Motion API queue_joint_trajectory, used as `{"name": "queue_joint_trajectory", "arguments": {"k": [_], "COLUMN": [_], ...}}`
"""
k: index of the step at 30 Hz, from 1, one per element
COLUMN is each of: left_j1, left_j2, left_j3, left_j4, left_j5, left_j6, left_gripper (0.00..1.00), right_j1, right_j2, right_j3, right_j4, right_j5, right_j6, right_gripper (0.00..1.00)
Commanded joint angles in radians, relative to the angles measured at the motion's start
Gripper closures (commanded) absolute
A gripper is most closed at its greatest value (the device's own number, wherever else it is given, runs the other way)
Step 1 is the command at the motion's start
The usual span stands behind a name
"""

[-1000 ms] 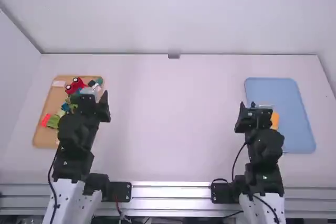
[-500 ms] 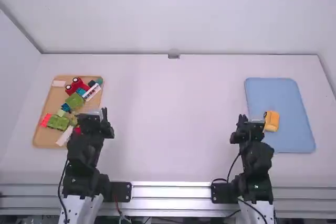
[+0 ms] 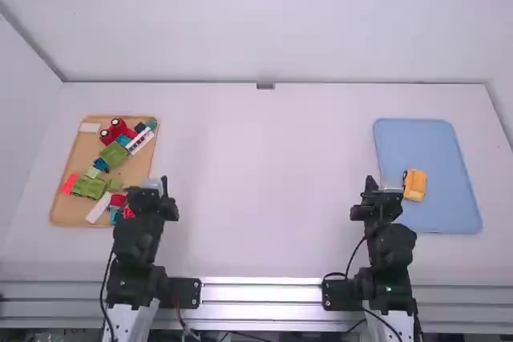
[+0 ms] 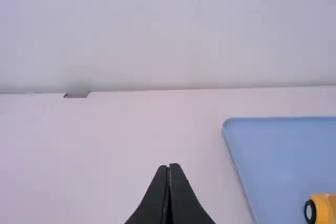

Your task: Assemble lego blocks to make yellow taxi

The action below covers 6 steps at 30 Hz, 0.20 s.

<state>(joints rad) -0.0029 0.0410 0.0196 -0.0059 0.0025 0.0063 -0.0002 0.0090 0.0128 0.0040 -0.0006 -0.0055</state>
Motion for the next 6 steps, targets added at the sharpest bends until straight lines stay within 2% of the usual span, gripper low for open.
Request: {"name": "queue_joint_trajectory", "arguments": {"k": [1,6], "left_j1": [0.003,0.003], "left_j2": [-0.031,-0.041], "left_j3": [-0.02,-0.02], "left_j4": [0.006,0.006], "left_j5": [-0.002,-0.002], "left_j6": [-0.006,-0.006], "left_gripper": [1.0,1.0], "right_j1": [0.0,0.0], "right_j2": [-0.009,-0.009], "right_j3": [-0.013,-0.013], "right_j4": [-0.004,-0.004], "right_j5": [0.001,0.001], "right_j6": [0.006,0.006], "right_gripper": [1.0,1.0]}}
